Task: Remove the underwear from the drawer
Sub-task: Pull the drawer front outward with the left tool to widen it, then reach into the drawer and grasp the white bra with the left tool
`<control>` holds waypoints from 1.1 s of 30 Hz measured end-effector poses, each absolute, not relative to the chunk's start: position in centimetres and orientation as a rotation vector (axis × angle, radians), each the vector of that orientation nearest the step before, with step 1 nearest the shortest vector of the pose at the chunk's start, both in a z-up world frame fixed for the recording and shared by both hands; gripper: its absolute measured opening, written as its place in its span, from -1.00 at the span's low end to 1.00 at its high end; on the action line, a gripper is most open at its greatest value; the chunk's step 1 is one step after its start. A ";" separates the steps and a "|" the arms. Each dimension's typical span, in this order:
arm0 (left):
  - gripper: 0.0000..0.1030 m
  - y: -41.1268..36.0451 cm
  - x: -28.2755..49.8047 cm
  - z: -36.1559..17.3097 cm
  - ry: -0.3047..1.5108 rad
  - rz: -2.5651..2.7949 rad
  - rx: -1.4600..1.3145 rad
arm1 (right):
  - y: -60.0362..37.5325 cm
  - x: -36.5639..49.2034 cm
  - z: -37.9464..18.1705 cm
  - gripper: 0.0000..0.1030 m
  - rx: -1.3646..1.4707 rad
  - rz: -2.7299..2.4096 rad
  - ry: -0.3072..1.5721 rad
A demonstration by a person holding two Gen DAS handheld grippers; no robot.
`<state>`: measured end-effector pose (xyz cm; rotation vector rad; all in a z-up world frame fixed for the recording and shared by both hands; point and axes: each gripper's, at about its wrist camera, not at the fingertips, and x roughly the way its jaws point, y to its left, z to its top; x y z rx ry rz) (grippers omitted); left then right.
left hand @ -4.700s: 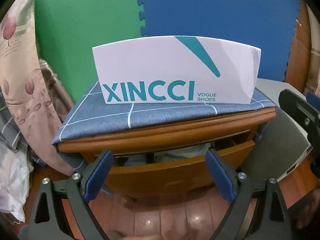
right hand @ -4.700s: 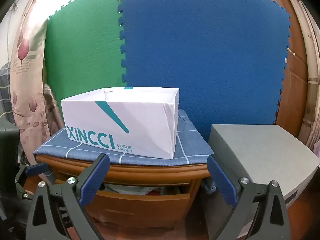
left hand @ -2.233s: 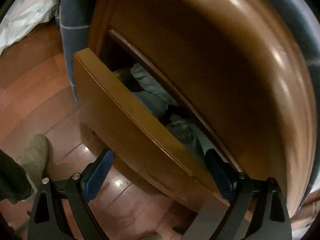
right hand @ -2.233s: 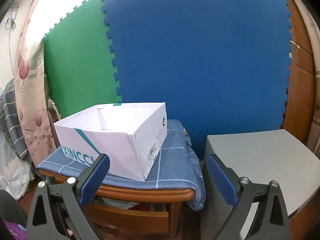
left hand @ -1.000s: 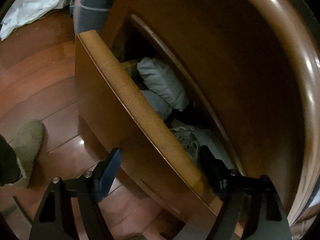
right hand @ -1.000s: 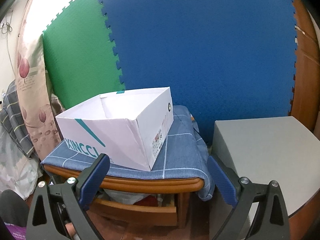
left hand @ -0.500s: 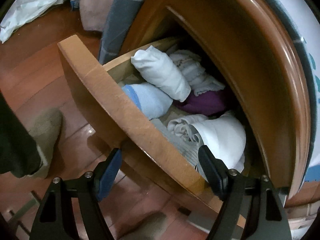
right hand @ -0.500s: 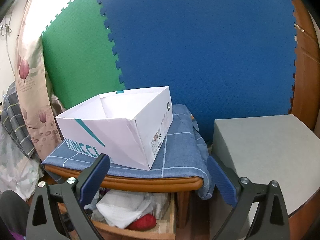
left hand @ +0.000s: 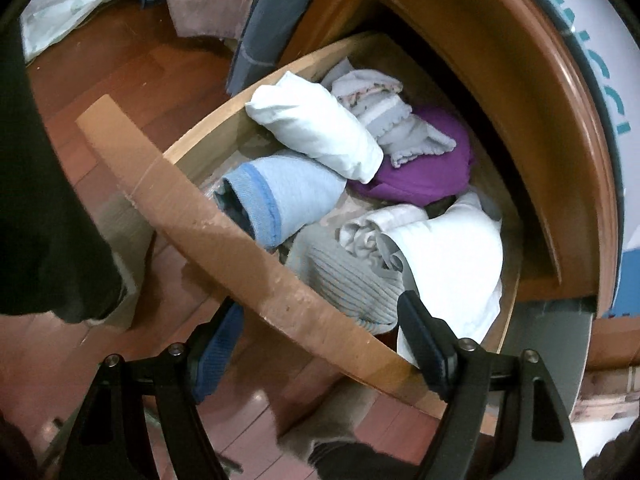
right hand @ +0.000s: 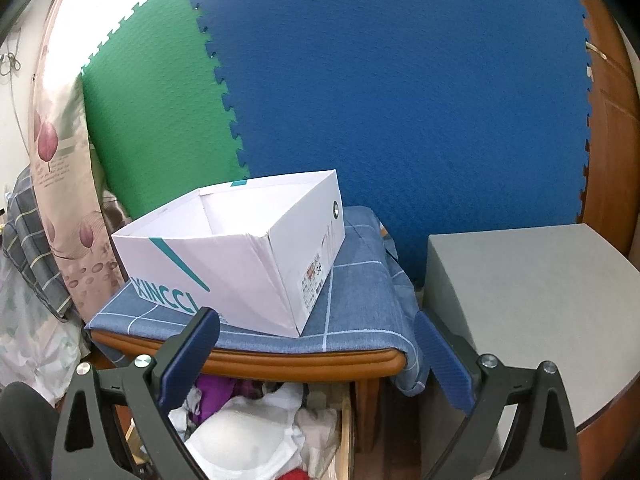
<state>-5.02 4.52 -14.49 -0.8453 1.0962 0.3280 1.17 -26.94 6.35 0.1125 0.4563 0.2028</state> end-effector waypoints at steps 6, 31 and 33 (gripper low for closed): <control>0.56 4.5 -4.4 -14.3 1.095 0.312 -0.833 | -26.7 1.1 6.4 0.94 0.102 0.209 0.455; 0.94 0.1 -2.3 -5.3 0.923 0.028 0.531 | -27.0 0.6 6.6 0.94 0.109 0.218 0.439; 0.82 -0.2 -0.7 -6.8 0.978 -0.001 0.607 | -27.1 0.6 6.6 0.94 0.114 0.216 0.440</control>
